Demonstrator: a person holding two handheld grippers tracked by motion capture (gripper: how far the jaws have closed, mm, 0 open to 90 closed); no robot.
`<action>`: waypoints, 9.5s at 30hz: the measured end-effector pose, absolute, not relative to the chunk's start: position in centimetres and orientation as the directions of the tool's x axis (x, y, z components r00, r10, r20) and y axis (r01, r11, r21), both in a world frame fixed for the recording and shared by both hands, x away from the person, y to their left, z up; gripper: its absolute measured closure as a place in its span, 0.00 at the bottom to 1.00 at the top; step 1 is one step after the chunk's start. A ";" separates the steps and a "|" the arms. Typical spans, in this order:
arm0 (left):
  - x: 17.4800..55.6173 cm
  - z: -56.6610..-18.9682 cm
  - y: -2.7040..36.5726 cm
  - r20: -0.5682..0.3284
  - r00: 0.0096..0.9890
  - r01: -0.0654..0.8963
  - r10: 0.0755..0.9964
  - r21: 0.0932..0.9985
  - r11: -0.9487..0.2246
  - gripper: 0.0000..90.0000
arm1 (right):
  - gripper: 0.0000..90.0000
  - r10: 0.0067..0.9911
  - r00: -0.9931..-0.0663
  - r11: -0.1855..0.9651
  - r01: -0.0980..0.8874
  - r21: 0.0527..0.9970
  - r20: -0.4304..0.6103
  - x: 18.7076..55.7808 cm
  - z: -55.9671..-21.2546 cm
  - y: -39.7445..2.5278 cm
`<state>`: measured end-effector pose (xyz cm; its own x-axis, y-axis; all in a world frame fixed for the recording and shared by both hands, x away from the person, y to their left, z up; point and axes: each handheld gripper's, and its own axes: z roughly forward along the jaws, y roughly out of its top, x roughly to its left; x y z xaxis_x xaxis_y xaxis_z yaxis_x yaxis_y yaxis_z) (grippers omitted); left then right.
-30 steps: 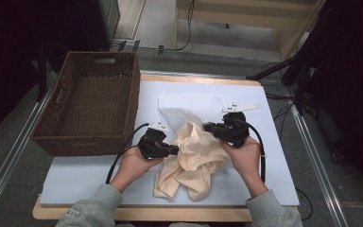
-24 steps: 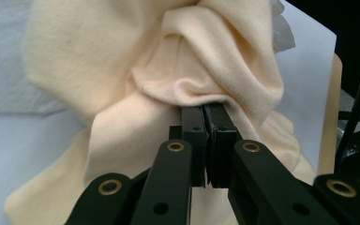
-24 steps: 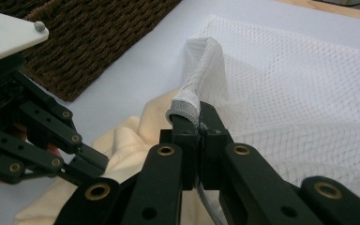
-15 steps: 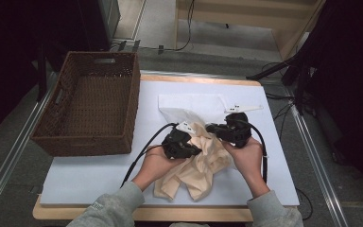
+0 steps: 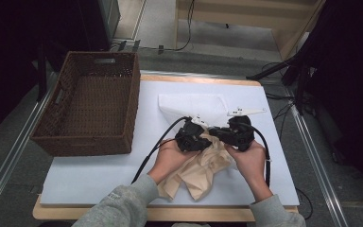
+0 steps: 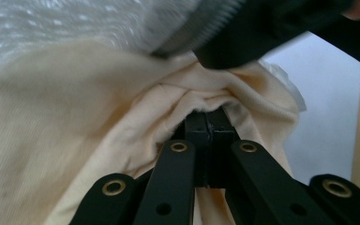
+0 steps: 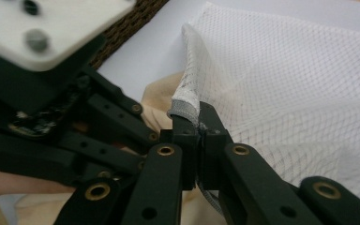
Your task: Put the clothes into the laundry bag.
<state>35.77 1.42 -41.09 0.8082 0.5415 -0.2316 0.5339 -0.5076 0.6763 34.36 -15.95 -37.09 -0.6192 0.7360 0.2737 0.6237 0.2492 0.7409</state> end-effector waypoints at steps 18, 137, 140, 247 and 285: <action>37.5 -40.9 2.4 -0.244 0.805 0.548 0.541 0.656 -0.519 1.00 | 0.99 0.736 -0.620 0.244 0.619 0.746 0.273 32.8 -36.6 -16.7; 37.1 -40.2 -1.9 -0.265 0.857 0.486 0.442 0.702 -0.521 1.00 | 0.99 0.750 -0.583 0.186 0.638 0.747 0.311 32.4 -36.1 -20.0; 37.9 -40.6 -2.2 -0.275 0.839 0.509 0.470 0.702 -0.498 1.00 | 0.99 0.740 -0.586 0.177 0.643 0.745 0.330 32.1 -36.0 -20.1; 35.9 -41.1 -3.2 -0.255 0.853 0.491 0.454 0.685 -0.538 1.00 | 0.99 0.757 -0.526 0.119 0.694 0.710 0.387 31.4 -37.4 -22.4; 36.3 -39.6 4.7 -0.259 0.848 0.503 0.463 0.672 -0.544 1.00 | 0.99 0.767 -0.544 0.159 0.673 0.722 0.339 30.8 -37.1 -22.1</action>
<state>36.32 4.68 -39.62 0.8475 0.4635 -0.2586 0.5026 -0.5445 0.6715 30.79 -22.14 -37.05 -0.5445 0.7673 0.3388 0.6732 0.1589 0.7222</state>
